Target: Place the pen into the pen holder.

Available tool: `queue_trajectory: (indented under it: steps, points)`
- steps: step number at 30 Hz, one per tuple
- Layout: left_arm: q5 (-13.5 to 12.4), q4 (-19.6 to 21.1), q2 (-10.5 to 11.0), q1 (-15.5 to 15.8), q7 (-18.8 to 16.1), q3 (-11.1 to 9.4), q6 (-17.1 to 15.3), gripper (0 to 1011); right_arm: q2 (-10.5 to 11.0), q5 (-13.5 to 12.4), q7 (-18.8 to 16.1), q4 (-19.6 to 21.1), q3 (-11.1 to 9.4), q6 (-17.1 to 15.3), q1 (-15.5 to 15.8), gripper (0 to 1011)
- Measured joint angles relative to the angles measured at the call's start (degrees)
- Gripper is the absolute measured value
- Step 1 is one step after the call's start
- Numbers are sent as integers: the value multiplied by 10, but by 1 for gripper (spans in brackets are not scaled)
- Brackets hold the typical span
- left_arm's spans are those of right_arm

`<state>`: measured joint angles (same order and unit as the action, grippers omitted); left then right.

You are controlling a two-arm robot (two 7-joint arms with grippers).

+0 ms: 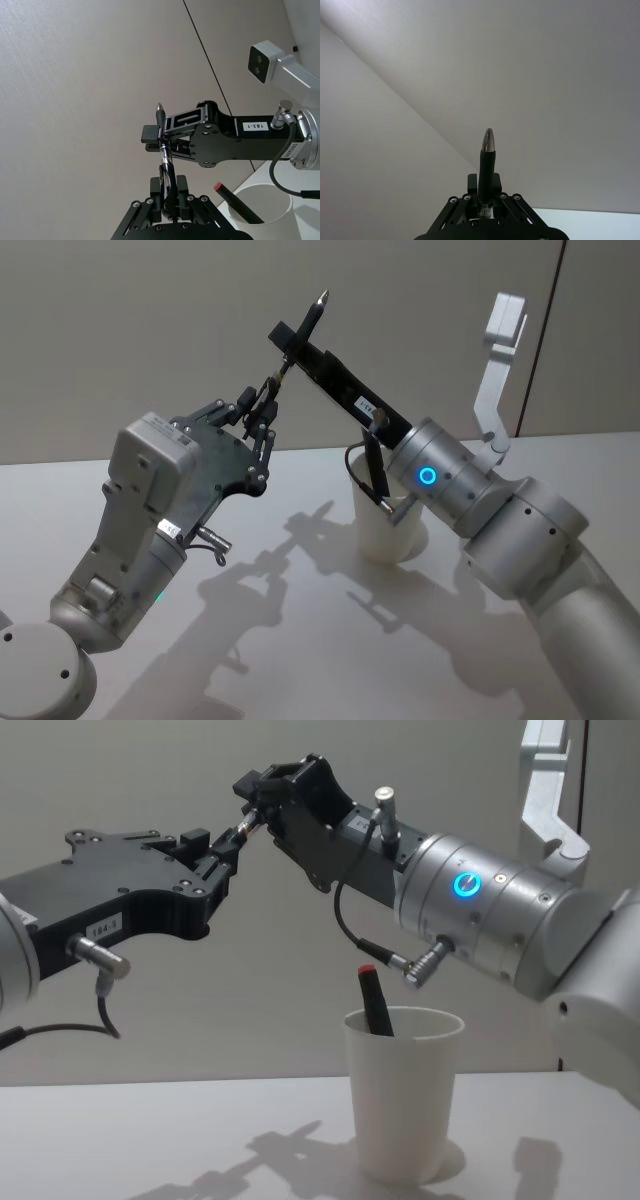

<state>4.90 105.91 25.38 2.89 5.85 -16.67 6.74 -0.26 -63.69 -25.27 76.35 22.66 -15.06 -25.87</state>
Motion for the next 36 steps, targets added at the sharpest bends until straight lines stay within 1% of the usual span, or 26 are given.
queue_trajectory:
  steps: [27,30,31,32,36]
  points:
    - [0,0,0,0,0,0,0,193,0,0,0,0,0,0,0,131]
    - [0,0,0,0,0,0,1,270,0,1,1,0,0,0,0,131]
    - [0,0,0,0,0,0,1,270,0,1,1,0,0,0,0,131]
    - [0,0,0,0,0,0,1,325,0,1,1,0,0,0,0,131]
    - [0,0,0,0,0,0,1,425,0,1,1,0,0,0,0,131]
